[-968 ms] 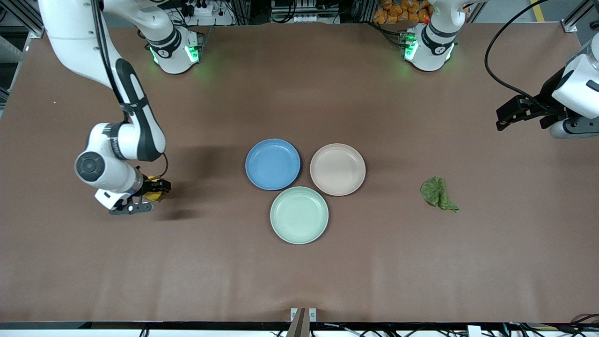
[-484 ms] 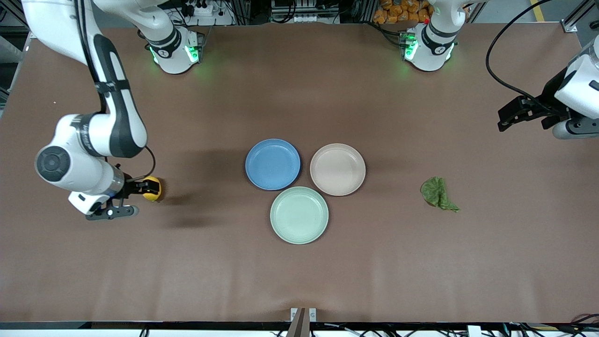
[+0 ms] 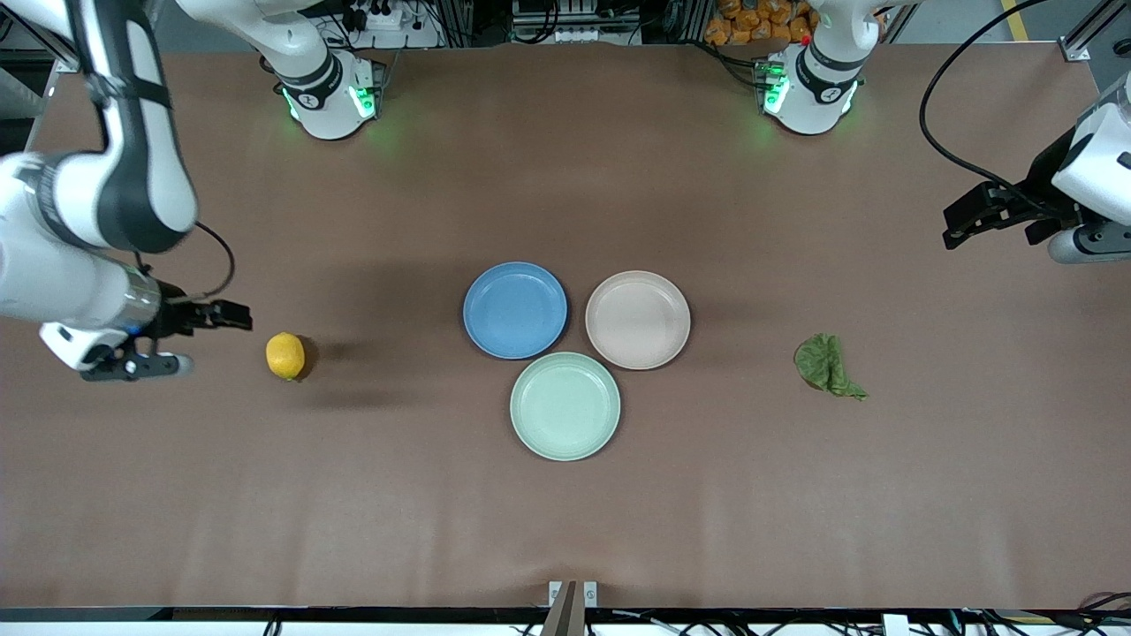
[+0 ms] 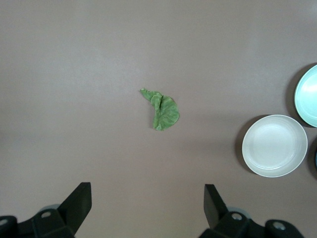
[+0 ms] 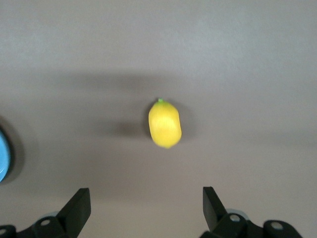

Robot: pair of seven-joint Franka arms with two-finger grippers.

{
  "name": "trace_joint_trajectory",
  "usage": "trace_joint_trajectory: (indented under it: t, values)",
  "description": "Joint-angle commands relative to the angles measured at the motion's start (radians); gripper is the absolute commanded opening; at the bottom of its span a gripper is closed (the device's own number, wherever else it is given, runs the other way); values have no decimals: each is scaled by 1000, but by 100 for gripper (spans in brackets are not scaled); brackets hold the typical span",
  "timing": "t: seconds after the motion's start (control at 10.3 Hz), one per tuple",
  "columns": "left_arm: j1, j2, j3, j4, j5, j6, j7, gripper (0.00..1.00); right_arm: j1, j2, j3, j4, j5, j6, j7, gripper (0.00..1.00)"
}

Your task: Pick lemon and lettuce from blue and beige plates

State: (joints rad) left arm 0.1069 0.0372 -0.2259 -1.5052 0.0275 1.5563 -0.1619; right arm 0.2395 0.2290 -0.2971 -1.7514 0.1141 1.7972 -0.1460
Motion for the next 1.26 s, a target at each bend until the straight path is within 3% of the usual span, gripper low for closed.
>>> trace_joint_trajectory:
  t: [0.0,0.19,0.48,0.68,0.97,1.16]
  values:
    - [8,-17,0,-12,-12,11,24,100,-52,-52,15,61,10,-138,-7,100]
    - [8,-17,2,-7,-12,11,25,100,-107,-86,59,117,13,-240,-6,100]
    - [7,-17,0,-7,-12,11,21,100,-129,-97,65,200,16,-366,-3,100]
    - [7,-17,2,-7,-12,11,24,100,-131,-126,67,199,15,-395,-4,100]
    - [7,-17,0,-7,-14,11,27,100,-204,-174,165,200,3,-406,3,100]
    - [7,-17,0,-7,-12,11,27,100,-222,-203,167,201,-5,-409,14,100]
